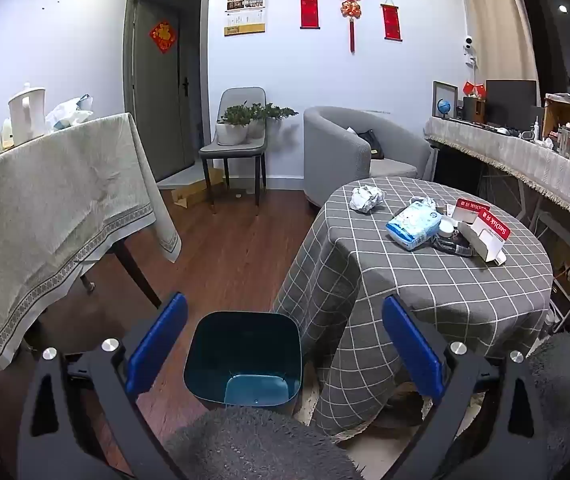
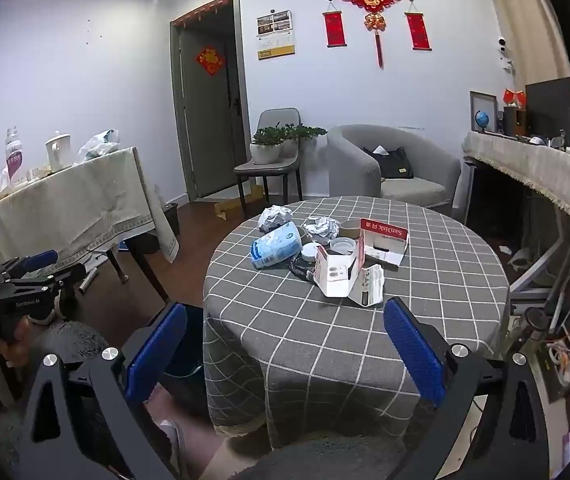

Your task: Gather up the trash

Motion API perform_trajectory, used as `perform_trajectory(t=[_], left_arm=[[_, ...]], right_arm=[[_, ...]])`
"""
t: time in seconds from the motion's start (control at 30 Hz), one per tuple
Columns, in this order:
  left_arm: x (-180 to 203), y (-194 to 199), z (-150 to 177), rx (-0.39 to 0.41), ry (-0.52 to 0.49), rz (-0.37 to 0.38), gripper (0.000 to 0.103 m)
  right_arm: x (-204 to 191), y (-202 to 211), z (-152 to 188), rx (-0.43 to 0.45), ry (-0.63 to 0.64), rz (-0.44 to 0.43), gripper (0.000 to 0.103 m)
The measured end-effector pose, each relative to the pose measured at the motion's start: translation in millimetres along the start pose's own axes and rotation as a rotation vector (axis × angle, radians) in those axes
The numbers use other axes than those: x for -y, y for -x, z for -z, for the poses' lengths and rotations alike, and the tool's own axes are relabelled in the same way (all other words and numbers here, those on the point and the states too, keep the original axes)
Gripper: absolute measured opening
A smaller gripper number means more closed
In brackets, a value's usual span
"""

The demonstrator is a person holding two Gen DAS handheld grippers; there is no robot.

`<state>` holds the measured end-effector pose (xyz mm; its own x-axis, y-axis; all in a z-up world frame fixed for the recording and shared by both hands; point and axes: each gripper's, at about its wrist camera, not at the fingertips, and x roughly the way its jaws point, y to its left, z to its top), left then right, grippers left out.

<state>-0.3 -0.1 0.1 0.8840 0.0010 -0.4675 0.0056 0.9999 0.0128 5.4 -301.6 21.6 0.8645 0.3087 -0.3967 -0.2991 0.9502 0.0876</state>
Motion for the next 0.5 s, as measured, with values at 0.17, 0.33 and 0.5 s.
perform_trajectory(t=[0.17,0.33,0.5], left_arm=[[0.1,-0.3,0.0,-0.004,-0.004,-0.002,0.1],[0.3,-0.1,0.0,-0.002,-0.005,-0.002,0.1],[0.2,-0.2,0.0,-0.002,-0.004,-0.002,0.1]], right_arm=[[0.0,1.8,0.5,-0.005,0.007,0.005,0.1],[-5.1,0.9,-1.7,-0.013,0.025,0.01,0.1],[-5.4,-0.5,0.0,-0.012,0.022,0.009,0.1]])
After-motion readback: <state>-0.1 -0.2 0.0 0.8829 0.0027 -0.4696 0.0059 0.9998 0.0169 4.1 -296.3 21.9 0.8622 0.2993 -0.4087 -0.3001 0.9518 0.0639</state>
